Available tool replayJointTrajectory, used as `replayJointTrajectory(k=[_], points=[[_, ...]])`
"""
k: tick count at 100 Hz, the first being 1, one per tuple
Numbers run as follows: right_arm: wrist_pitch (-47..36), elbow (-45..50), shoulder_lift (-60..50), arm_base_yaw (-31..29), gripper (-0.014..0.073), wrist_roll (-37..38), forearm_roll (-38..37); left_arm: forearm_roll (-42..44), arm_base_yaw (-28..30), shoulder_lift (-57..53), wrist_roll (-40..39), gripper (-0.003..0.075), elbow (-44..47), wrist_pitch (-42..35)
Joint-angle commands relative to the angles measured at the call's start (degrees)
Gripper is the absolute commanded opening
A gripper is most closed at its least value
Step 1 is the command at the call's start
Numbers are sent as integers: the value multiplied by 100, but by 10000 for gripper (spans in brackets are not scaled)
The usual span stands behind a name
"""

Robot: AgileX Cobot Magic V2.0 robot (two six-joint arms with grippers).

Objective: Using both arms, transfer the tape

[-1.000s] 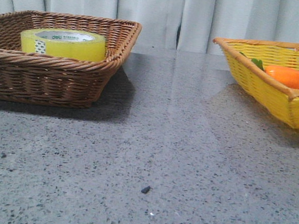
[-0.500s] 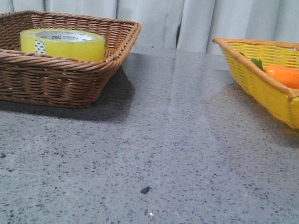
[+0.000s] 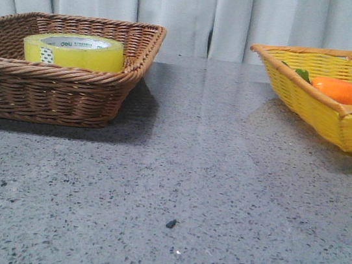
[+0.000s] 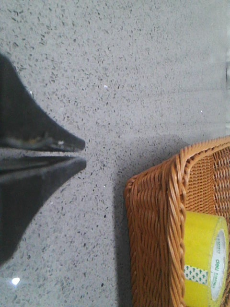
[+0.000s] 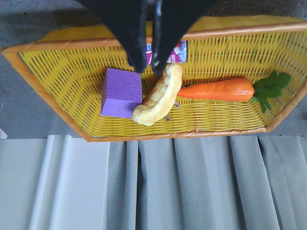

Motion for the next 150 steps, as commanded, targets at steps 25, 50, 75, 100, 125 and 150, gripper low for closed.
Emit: replayJointTrajectory(k=[25,50,75,100,125,150], points=[[-283,-50,-73,-29,-74,-15,-307,-8,9,-168,-32,-21,53,-287],[-1404,386,-84,-659,-74,-70,-13,-8,9,-168,-32,-21,53,-287],[-4109,1404,-84,-1328,-74,-1562,1941,-8,9,-168,-32,-21,53,-287],[-7223,2795,-84,-2433,-74,-3238,4618,-8,9,-168,-32,-21,53,-287],[-6849,2899,-84,-3727,-74,-3264,5011,-8,9,-168,-32,-21,53,-287],[-4531,2901,-84,-4345,-74,-3911,5621,-8,9,-168,-32,-21,53,-287]])
